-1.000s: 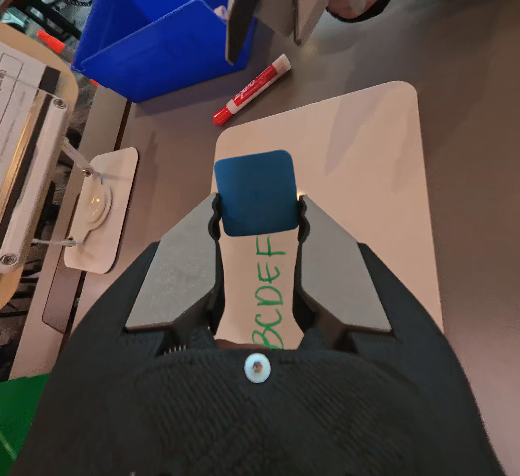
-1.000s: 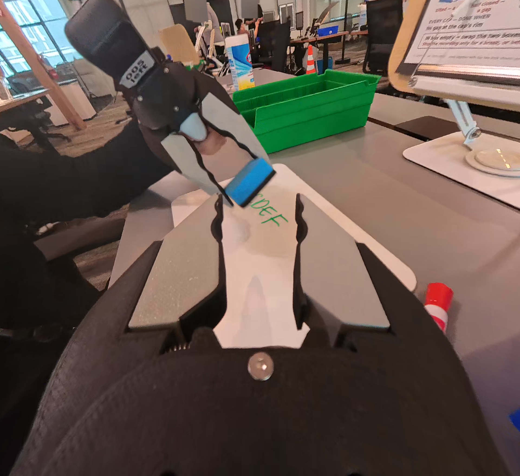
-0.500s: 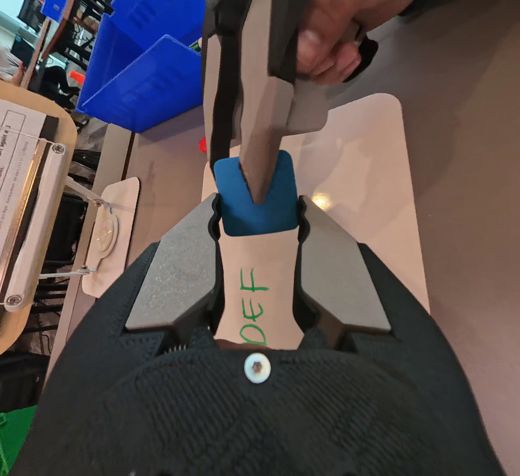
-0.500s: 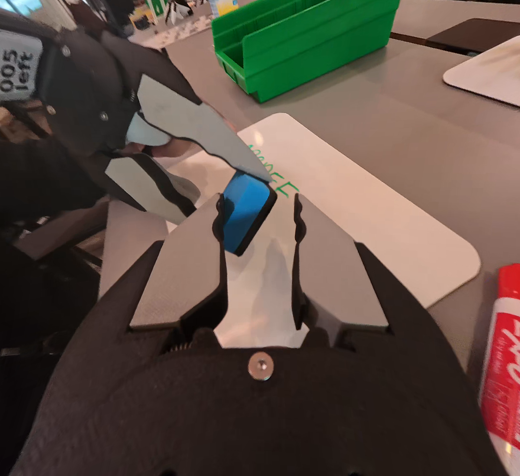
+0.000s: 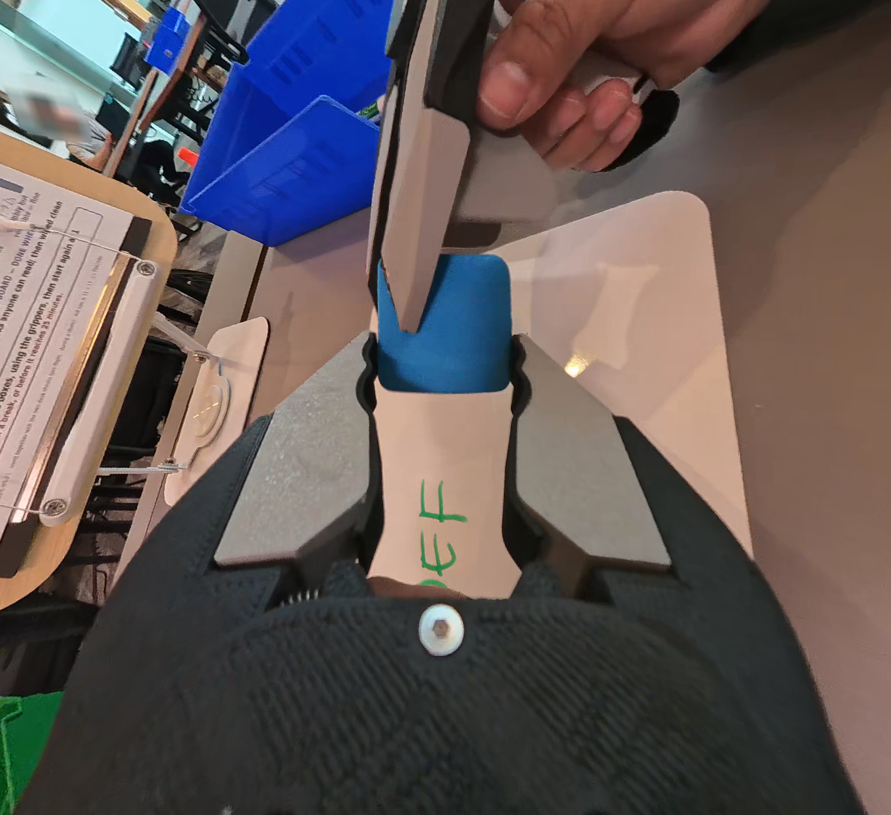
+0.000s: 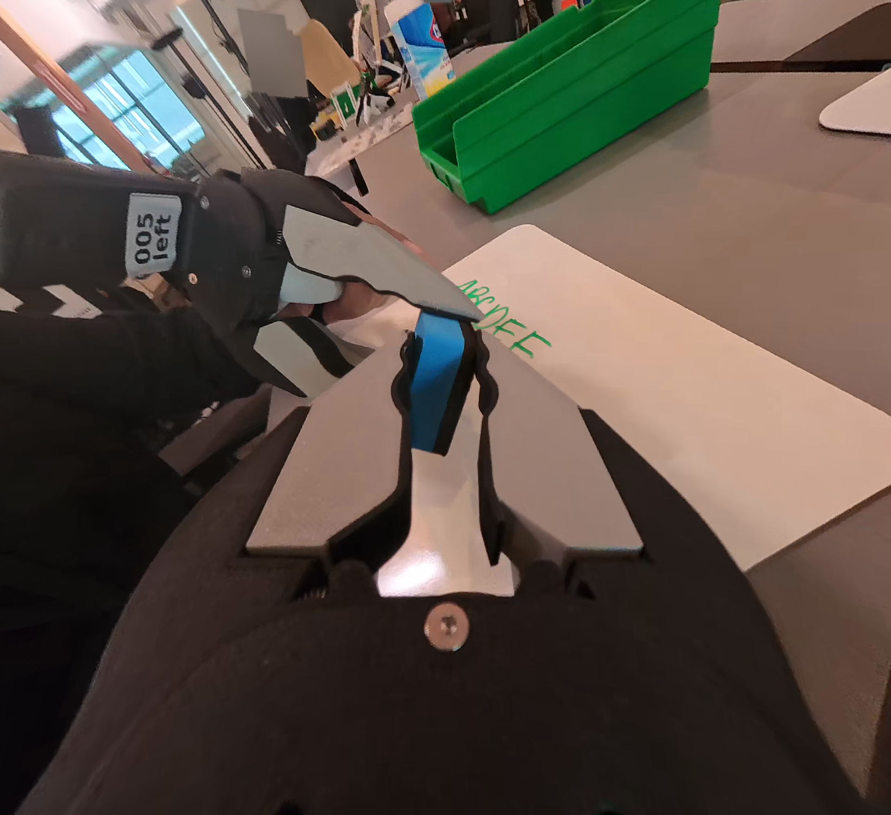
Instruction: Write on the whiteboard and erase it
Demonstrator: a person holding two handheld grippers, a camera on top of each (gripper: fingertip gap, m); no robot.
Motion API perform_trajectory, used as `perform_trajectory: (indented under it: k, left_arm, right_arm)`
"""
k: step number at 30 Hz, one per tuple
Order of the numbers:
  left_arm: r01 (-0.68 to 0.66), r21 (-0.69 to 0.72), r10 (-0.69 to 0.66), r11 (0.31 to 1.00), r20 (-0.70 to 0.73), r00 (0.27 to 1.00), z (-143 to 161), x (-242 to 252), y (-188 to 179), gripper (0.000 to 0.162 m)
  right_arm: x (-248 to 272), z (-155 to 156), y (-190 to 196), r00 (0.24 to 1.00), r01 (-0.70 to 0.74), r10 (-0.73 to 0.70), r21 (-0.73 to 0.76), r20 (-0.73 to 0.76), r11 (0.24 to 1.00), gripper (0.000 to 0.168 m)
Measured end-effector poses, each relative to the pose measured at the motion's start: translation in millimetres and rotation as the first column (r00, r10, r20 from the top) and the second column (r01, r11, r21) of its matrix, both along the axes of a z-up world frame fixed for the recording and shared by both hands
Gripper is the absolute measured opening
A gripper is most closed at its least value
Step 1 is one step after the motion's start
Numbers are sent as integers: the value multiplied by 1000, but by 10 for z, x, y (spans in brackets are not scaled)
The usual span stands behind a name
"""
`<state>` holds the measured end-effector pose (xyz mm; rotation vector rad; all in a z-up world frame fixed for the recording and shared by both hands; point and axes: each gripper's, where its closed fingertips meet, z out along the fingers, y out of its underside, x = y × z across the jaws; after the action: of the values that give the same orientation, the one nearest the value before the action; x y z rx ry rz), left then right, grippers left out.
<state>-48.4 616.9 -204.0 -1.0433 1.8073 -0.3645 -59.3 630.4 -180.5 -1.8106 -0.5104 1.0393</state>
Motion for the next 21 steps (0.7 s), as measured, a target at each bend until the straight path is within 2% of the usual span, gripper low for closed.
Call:
perform_trajectory:
  k: [10,17,21]
  left_arm:
    - [-4,62,3,998,21,1000,-8,23,59,55]
    - [4,36,-2,999,-45,999,-96,-26,67,55]
    - [6,63,-4,998,-19,1000,-76,-3,64,55]
  right_arm:
    - [36,-6,21,1000,21,-21,-13,-20,1000,20]
    - [29,-106,34,989,40,-48,58,143,998,22]
    - [51,-71,20,991,40,-47,60,126,997,22]
